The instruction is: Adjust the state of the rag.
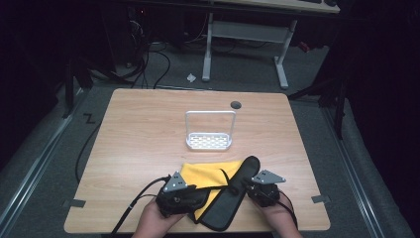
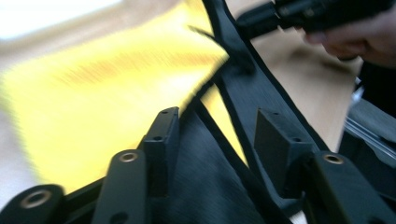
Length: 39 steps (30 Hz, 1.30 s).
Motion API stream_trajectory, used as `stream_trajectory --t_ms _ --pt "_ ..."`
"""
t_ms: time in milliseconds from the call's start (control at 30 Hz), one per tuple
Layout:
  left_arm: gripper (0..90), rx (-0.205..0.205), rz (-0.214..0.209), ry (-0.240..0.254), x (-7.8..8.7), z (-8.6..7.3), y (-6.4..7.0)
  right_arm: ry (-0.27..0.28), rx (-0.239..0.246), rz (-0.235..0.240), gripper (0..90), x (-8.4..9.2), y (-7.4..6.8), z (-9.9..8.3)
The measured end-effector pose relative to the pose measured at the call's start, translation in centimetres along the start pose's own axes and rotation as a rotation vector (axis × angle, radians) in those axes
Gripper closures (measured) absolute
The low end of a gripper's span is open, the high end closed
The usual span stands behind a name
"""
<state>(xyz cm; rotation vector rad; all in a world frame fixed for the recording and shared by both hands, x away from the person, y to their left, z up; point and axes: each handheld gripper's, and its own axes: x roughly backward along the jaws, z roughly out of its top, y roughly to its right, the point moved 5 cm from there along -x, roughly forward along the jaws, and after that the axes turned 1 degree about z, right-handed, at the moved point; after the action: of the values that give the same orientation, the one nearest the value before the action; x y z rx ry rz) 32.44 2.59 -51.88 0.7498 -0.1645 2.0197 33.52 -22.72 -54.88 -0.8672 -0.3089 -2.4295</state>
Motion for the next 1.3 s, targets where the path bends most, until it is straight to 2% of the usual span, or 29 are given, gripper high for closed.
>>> stream_trajectory --t_ms 33,67,133,167,200,233,267,300,333,367,400,467,533,567,600,633,667,700,733,767,800,833,900,933,967,1100,1133,1233,1300 --pt "46.6 -0.005 0.000 0.009 -0.3 1.1 0.0 -0.003 -0.003 0.001 81.9 0.0 0.2 -0.1" --pt "45.4 -0.005 0.000 0.009 -0.3 1.1 0.0 -0.003 -0.003 0.001 81.9 0.0 0.2 -0.1" --pt "42.3 -0.070 0.010 -0.027 -2.3 2.9 0.9 -0.016 -0.006 0.009 80.4 -0.2 0.4 -0.4" --pt "40.6 -0.070 0.010 -0.027 -2.3 2.9 0.9 -0.016 -0.006 0.009 80.4 -0.2 0.4 -0.4" --pt "39.7 -0.122 0.031 -0.071 -4.0 3.6 1.3 -0.018 -0.010 0.015 79.4 -0.2 0.3 -0.4" --pt "38.5 -0.122 0.031 -0.071 -4.0 3.6 1.3 -0.018 -0.008 0.017 79.2 -0.2 0.3 -0.4" --pt "37.5 -0.150 0.051 -0.102 -5.0 3.8 1.4 -0.018 -0.006 0.017 78.9 -0.2 0.3 -0.4" --pt "36.8 -0.210 0.097 -0.173 -6.9 3.7 1.5 -0.017 -0.005 0.019 78.6 -0.2 0.2 -0.4" --pt "36.6 -0.210 0.097 -0.173 -6.9 3.7 1.5 -0.017 -0.005 0.019 78.6 -0.2 0.2 -0.4" --pt "37.2 -0.238 0.134 -0.258 -8.6 3.2 1.3 -0.020 -0.001 0.021 78.0 -0.2 0.2 -0.4" --pt "41.3 -0.252 0.154 -0.283 -9.1 2.9 1.3 -0.021 0.002 0.024 78.0 -0.3 0.1 -0.4" --pt "53.9 -0.265 0.191 -0.287 -9.3 2.7 1.1 -0.027 0.007 0.029 77.9 -0.3 0.0 -0.5" --pt "68.8 -0.223 0.170 -0.262 -8.8 3.0 0.7 -0.031 0.011 0.033 77.9 -0.4 0.0 -0.5" --pt "73.6 -0.223 0.170 -0.262 -8.8 3.0 0.7 -0.031 0.011 0.033 77.9 -0.4 0.0 -0.5" --pt "78.6 -0.177 0.138 -0.223 -8.0 3.5 0.4 -0.033 0.012 0.038 77.7 -0.5 0.0 -0.5" --pt "81.5 -0.166 0.136 -0.204 -7.6 3.7 0.2 -0.034 0.011 0.039 77.6 -0.6 0.0 -0.5" --pt "82.9 -0.166 0.136 -0.204 -7.6 3.7 0.2 -0.036 0.012 0.040 77.6 -0.6 0.0 -0.5" --pt "83.7 -0.129 0.123 -0.156 -6.5 4.2 -0.1 -0.037 0.014 0.041 77.6 -0.7 0.0 -0.4" --pt "84.2 -0.115 0.126 -0.129 -5.9 4.5 -0.2 -0.037 0.016 0.042 77.6 -0.7 0.0 -0.4" --pt "84.2 -0.115 0.126 -0.129 -5.9 4.5 -0.2 -0.039 0.017 0.043 77.5 -0.7 0.0 -0.4" --pt "84.2 -0.086 0.129 -0.077 -4.3 5.0 -0.7 -0.040 0.016 0.044 77.5 -0.8 -0.1 -0.4" --pt "84.2 -0.086 0.129 -0.077 -4.3 5.0 -0.7 -0.040 0.018 0.047 77.6 -0.8 -0.1 -0.4" --pt "84.1 -0.042 0.144 -0.013 -1.8 5.2 -1.7 -0.040 0.021 0.050 77.5 -0.9 -0.2 -0.3" --pt "84.1 -0.042 0.144 -0.013 -1.8 5.2 -1.7 -0.040 0.021 0.050 77.5 -0.9 -0.2 -0.3" --pt "84.0 -0.018 0.160 0.016 -0.3 4.9 -2.6 -0.039 0.025 0.053 77.5 -1.0 -0.4 -0.3" --pt "83.6 0.033 0.173 0.045 1.8 3.7 -4.0 -0.048 0.028 0.055 77.3 -1.2 -0.5 -0.3" --pt "83.1 0.061 0.197 0.050 3.1 2.3 -5.0 -0.050 0.029 0.056 77.2 -1.2 -0.6 -0.3" --pt "82.8 0.079 0.206 0.055 3.8 1.3 -5.6 -0.052 0.030 0.054 77.1 -1.2 -0.6 -0.4" --pt "82.1 0.115 0.219 0.056 4.6 -0.1 -6.5 -0.057 0.026 0.052 77.0 -1.2 -0.5 -0.4"
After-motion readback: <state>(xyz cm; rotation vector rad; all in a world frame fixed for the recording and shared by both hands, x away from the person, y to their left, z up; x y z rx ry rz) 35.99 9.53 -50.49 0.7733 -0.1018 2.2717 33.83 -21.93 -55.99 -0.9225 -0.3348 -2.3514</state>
